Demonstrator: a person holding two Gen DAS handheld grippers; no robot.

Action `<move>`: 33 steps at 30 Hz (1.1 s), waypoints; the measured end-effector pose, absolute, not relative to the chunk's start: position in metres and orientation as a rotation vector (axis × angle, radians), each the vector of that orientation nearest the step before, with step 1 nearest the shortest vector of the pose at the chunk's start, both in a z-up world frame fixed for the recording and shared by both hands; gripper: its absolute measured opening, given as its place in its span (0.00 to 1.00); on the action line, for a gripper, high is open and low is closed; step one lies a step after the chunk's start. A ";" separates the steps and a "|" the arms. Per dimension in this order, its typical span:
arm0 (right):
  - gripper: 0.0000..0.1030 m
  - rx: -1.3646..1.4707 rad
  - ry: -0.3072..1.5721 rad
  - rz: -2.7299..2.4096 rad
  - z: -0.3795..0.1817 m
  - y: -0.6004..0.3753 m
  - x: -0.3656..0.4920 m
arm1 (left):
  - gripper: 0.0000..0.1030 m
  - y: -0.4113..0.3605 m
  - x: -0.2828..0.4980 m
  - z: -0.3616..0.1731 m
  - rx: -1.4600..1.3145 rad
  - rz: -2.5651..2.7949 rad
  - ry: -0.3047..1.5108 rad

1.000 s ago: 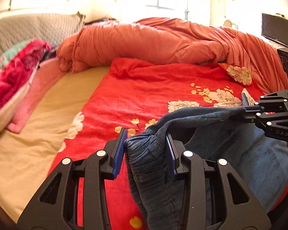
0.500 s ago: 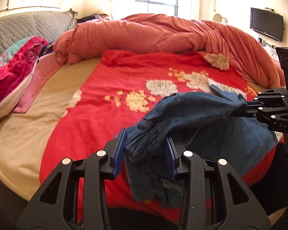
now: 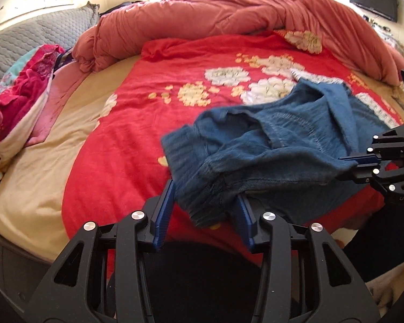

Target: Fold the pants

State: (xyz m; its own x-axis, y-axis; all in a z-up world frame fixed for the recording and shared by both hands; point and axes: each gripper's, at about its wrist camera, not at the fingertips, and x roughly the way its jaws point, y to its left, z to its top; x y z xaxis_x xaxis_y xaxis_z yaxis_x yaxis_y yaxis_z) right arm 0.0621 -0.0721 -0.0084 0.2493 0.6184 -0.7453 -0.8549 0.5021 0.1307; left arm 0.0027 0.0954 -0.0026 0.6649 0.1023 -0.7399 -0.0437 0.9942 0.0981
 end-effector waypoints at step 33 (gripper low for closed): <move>0.45 -0.159 0.864 0.946 0.001 -0.099 0.070 | 0.36 0.075 0.033 -0.022 -0.025 0.009 0.963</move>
State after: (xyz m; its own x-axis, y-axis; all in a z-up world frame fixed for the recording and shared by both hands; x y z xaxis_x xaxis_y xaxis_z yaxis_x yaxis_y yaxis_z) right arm 0.0702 -0.0991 0.0007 0.2877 0.6447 -0.7083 -0.7637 0.6007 0.2365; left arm 0.0328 0.0749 -0.0216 0.5712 -0.0033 -0.8208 -0.0193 0.9997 -0.0175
